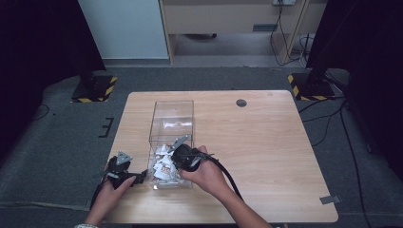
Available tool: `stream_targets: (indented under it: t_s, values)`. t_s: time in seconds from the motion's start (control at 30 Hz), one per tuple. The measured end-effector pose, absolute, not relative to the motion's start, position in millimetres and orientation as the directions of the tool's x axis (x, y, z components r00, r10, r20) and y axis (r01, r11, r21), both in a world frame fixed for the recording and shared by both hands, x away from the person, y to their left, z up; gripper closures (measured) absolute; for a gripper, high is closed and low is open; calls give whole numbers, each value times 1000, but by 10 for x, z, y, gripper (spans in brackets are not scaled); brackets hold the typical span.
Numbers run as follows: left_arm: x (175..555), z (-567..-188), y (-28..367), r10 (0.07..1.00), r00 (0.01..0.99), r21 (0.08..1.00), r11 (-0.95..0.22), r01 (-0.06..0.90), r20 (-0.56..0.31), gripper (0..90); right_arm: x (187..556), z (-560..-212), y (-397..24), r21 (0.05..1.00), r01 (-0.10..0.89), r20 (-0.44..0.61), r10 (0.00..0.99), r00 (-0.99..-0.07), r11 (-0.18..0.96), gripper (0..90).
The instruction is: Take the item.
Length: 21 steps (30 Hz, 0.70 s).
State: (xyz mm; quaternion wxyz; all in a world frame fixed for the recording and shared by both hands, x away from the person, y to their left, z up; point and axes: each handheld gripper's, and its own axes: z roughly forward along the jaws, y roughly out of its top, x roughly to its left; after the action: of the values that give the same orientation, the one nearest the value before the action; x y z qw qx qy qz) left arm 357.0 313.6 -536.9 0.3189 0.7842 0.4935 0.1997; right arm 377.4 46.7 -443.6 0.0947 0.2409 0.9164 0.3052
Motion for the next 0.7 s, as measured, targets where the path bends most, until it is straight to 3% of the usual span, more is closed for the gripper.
stream_targets:
  t_s: [0.17, 0.7]
  values:
    - [3562, -5369, 3130, 900, 435, 697, -312, 646, -1, 0, 3760, -4417, 459, 604, 386, -28, 503, -864, 697, 887]
    - [3559, -5372, 3121, 898, 440, 697, -310, 646, -9, 0, 3737, -4050, 329, 708, 371, 11, 517, -856, 601, 889]
